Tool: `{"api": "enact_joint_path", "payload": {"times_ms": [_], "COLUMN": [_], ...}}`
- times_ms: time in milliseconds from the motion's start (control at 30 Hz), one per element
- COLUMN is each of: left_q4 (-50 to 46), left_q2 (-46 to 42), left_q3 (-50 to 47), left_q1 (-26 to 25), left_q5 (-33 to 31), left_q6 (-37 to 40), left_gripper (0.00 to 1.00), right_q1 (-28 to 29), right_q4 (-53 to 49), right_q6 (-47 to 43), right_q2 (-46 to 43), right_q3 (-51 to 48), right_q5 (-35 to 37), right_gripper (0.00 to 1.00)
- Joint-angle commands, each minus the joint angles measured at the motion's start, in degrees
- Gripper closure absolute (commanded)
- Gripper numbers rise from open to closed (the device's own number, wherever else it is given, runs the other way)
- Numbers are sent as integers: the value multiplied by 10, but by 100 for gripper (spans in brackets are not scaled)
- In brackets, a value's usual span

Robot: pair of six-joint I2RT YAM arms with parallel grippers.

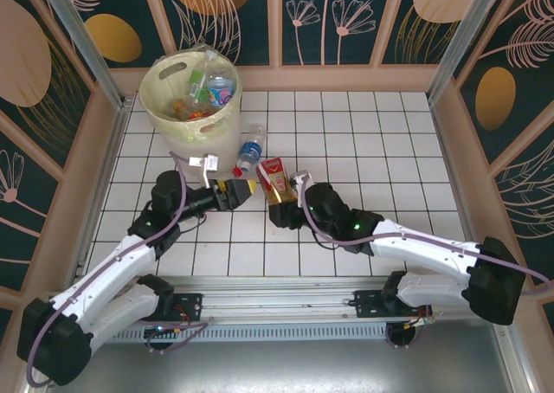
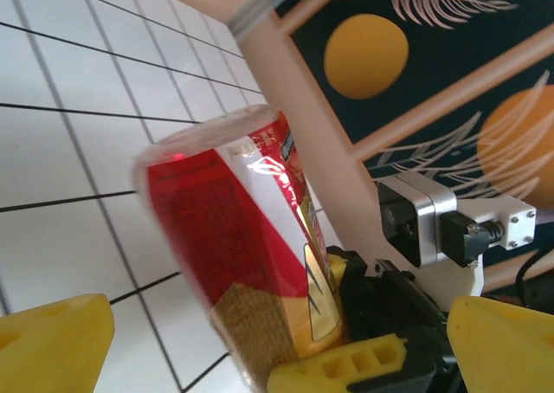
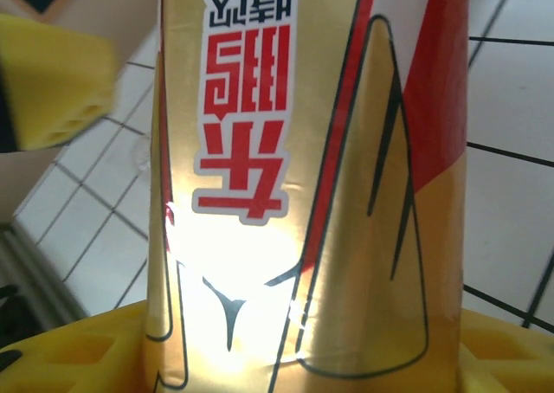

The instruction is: Put the plastic bottles in the bin

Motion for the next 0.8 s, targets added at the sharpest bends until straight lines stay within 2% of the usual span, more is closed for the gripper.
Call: {"api": "enact_joint_path", "payload": {"times_ms": [0, 333, 533, 767], "left_q4": [95, 152, 178, 132], "left_q2": [26, 98, 111, 95], "left_q3": [-7, 4, 14, 35], "left_q1": [-16, -33, -34, -34], "left_q5": [6, 10, 20, 6], "left_q6": [-25, -79, -126, -112], "left_gripper": [1, 2, 20, 32], "right_q1": [-2, -2, -2, -2], "right_q4": [16, 38, 24, 4], "right_q6": [-25, -34, -43, -55], "right_q2": [-23, -60, -58, -57], "right_q3": [-5, -14, -11, -2], "right_q5": [-70, -129, -116, -95], "right_gripper": [38, 38, 38, 35]}}
